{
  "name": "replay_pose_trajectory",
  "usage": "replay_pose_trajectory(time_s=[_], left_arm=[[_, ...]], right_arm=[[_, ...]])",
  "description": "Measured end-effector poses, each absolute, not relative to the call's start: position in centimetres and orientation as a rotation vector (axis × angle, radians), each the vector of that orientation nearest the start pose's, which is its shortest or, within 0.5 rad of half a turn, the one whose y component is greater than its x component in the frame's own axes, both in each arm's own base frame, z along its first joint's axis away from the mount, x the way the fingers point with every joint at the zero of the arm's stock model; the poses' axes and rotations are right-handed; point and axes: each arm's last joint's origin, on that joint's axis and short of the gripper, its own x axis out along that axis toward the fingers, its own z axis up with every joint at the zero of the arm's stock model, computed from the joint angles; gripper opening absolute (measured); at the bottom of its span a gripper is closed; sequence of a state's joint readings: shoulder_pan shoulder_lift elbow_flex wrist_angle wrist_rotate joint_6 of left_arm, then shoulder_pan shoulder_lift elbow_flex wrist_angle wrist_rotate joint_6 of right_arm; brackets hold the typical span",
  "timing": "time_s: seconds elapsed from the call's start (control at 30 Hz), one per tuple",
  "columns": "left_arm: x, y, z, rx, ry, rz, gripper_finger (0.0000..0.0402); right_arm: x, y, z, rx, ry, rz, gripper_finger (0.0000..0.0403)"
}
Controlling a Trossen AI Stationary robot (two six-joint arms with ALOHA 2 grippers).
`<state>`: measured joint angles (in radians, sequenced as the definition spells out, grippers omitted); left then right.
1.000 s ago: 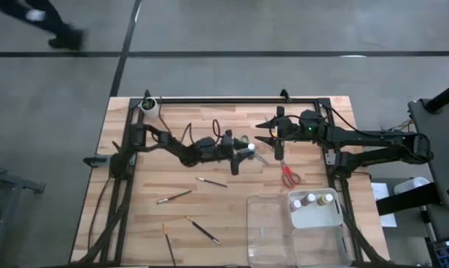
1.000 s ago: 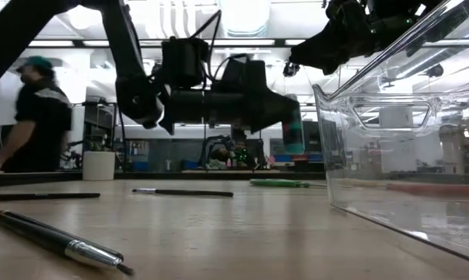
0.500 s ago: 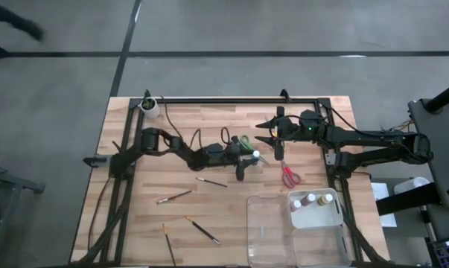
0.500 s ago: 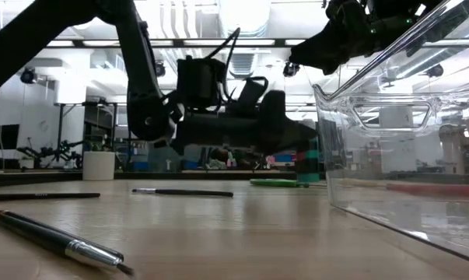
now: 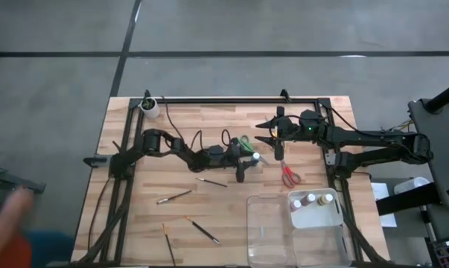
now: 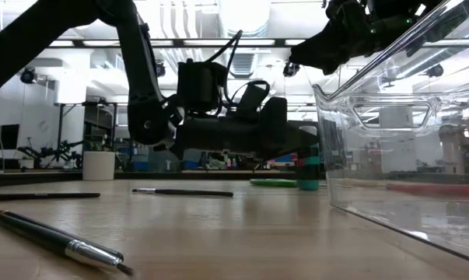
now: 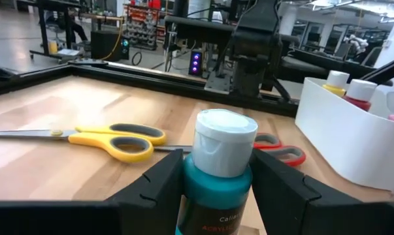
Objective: Pick & Place Paint Supplies
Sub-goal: Put the blue paint bottle into the white bin
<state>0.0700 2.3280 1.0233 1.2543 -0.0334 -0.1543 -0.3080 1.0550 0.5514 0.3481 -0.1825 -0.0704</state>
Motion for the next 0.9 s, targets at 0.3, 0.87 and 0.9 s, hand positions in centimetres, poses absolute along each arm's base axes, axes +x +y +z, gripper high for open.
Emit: replay_pose_trajectory(time_s=[0.3,0.87,0.9], left_arm=[[41.92,2.9,6.94,-0.154,0.047,0.117,0.0165],[41.9,2.8,6.86,-0.155,0.054,0.12,0.0294],[41.9,2.82,6.86,-0.154,0.054,0.122,0.0298]], right_arm=[[21.92,-6.43,25.26,-0.032,0.155,-0.121,0.0201],[21.92,-6.43,25.26,-0.032,0.155,-0.121,0.0201],[21.92,-6.43,25.26,-0.032,0.155,-0.12,0.0201]])
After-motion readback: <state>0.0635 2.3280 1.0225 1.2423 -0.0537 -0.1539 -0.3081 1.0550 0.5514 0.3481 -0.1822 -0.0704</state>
